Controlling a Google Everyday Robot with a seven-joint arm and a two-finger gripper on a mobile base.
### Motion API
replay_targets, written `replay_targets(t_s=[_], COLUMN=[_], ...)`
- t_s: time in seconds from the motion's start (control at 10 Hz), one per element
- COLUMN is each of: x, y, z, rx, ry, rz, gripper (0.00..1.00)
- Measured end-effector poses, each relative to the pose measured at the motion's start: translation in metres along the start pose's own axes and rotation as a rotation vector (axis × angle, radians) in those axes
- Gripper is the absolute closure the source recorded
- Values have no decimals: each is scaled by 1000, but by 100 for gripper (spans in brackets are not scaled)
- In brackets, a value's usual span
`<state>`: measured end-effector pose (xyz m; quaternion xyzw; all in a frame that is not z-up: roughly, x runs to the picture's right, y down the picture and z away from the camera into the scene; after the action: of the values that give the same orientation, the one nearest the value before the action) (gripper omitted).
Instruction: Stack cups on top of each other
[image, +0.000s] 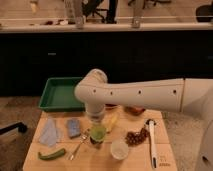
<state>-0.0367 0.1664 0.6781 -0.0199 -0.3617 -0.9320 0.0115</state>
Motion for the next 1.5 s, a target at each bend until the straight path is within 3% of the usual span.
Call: replay_targets(t_s=[1.0, 1.5], x=[33, 35], y=[-11, -6], z=[16, 21], rx=[35, 34], ry=[6, 17], rz=[-96, -137], gripper=[100, 100])
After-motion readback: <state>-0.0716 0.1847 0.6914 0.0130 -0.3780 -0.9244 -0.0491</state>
